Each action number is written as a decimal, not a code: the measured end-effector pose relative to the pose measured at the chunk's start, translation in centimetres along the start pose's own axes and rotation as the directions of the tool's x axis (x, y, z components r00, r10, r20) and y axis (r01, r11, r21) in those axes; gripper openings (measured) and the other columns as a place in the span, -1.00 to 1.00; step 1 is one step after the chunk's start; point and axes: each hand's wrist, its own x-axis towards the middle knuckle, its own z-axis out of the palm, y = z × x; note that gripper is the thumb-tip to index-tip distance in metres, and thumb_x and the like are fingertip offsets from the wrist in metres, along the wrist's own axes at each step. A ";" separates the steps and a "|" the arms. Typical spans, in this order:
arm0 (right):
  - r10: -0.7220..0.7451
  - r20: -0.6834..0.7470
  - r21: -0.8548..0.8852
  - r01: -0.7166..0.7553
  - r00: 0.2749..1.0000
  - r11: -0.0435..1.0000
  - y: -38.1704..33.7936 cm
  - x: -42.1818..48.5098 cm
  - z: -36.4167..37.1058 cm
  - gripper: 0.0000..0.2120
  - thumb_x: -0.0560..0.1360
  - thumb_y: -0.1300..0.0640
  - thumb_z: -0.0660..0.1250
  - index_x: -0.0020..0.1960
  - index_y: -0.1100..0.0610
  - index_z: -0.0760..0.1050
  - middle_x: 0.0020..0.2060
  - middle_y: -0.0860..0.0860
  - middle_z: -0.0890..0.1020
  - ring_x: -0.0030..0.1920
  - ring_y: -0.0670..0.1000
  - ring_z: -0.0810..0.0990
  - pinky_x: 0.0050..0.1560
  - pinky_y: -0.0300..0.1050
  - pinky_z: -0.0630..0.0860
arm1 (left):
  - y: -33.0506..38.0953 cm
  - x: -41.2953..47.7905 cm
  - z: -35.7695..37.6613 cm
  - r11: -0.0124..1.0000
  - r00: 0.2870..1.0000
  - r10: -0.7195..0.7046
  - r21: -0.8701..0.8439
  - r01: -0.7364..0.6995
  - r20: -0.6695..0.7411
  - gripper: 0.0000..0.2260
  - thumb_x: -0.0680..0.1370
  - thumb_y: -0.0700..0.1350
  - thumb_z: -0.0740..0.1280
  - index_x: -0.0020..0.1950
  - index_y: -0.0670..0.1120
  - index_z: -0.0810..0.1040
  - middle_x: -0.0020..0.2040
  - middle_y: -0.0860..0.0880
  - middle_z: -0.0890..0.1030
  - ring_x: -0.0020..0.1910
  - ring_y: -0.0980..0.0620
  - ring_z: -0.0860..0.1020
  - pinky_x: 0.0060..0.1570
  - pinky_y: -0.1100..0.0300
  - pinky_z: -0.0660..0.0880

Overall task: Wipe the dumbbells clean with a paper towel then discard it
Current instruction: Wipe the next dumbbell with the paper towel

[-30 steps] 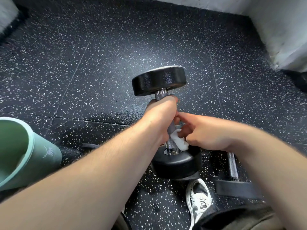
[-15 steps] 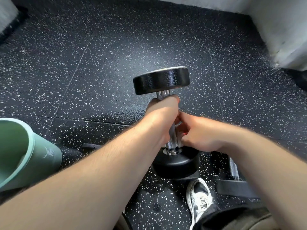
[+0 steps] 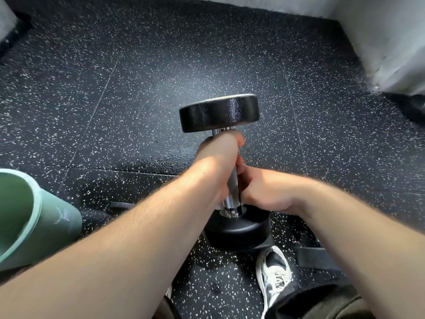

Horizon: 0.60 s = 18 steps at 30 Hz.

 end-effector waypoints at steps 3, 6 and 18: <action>0.010 -0.023 -0.166 -0.014 1.000 0.986 -0.6 -0.4 -0.3 -0.81 0.34 0.22 0.29 -0.08 0.02 0.45 -0.26 0.02 0.63 -0.28 -0.02 0.55 -0.37 -0.27 0.43 | -0.2 0.2 0.0 1.000 0.999 -0.019 -0.020 0.018 -0.029 -0.93 0.49 -0.18 0.37 -0.17 -0.11 0.50 -0.47 -0.06 0.43 -0.44 -0.02 0.41 -0.20 0.13 0.45; 0.002 -0.048 -0.362 -0.019 0.999 0.932 -1.1 -0.8 -0.3 -0.87 0.46 0.09 0.31 -0.12 -0.06 0.36 -0.31 -0.12 0.54 -0.33 -0.12 0.49 -0.45 -0.28 0.31 | -0.4 0.7 -0.2 0.998 0.999 -0.052 -0.022 0.051 -0.011 -0.91 0.53 -0.15 0.34 -0.17 -0.09 0.49 -0.36 -0.08 0.46 -0.38 -0.04 0.43 -0.12 0.10 0.45; -0.020 -0.073 -0.519 -0.021 0.997 0.855 -2.3 -2.0 -1.5 -0.60 0.46 0.12 0.44 0.23 -0.08 0.42 -0.16 -0.21 0.61 -0.15 -0.16 0.57 -0.17 -0.19 0.49 | -0.5 1.4 -0.6 0.999 0.999 0.017 0.040 -0.016 -0.031 -0.92 0.63 -0.14 0.29 0.10 -0.10 0.47 -0.32 -0.07 0.44 -0.47 0.00 0.45 -0.52 0.31 0.43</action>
